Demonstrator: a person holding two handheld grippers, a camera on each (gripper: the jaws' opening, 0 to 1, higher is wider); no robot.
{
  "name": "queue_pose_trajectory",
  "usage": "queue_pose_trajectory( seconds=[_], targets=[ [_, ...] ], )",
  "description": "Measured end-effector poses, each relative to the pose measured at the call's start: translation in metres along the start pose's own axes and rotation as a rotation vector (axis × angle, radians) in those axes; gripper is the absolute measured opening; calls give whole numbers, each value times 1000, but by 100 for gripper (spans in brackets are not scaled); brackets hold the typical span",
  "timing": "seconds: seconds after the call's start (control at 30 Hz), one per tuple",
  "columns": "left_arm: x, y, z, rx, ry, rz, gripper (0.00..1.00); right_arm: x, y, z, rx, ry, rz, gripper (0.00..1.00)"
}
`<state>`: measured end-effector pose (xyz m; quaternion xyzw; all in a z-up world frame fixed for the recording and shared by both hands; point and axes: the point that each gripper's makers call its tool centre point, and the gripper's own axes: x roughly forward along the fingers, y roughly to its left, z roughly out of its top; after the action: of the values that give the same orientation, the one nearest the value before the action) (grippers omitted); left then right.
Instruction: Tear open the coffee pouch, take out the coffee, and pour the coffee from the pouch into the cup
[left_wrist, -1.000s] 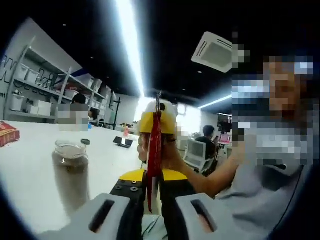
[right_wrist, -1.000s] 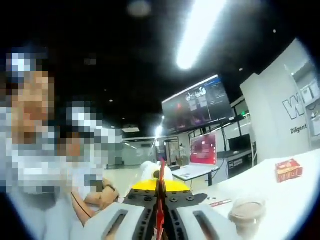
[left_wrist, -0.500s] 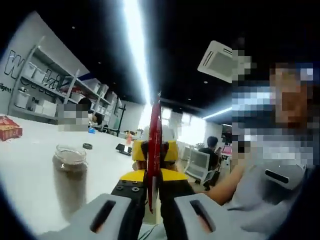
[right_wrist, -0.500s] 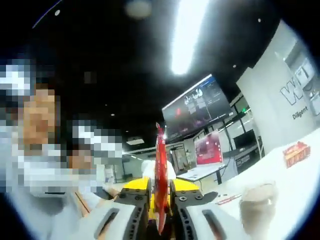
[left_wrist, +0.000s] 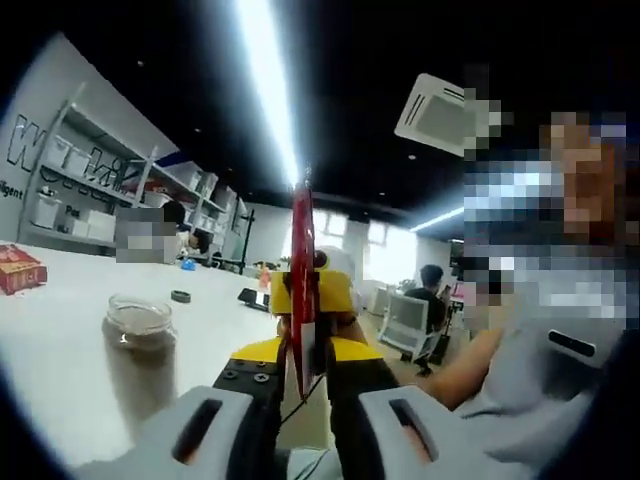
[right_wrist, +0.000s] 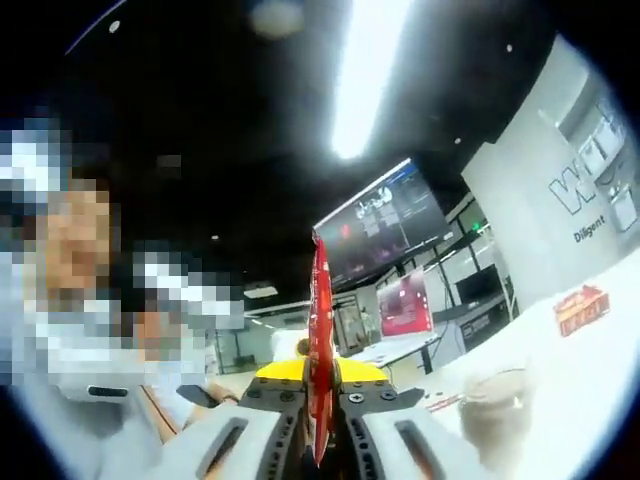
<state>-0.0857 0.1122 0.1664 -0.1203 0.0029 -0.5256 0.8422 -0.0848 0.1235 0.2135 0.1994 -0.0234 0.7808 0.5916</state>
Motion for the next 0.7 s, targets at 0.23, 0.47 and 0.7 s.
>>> queue_pose_trajectory(
  seconds=[0.23, 0.47, 0.7],
  targets=[
    [12, 4, 7, -20, -58, 32, 11, 1, -3, 8, -6, -3, 18, 10],
    [22, 21, 5, -42, -107, 113, 11, -6, -17, 3, -56, -17, -68, 13],
    [30, 24, 0, -73, -112, 115, 11, -14, -26, -3, 13, -12, -94, 10]
  ],
)
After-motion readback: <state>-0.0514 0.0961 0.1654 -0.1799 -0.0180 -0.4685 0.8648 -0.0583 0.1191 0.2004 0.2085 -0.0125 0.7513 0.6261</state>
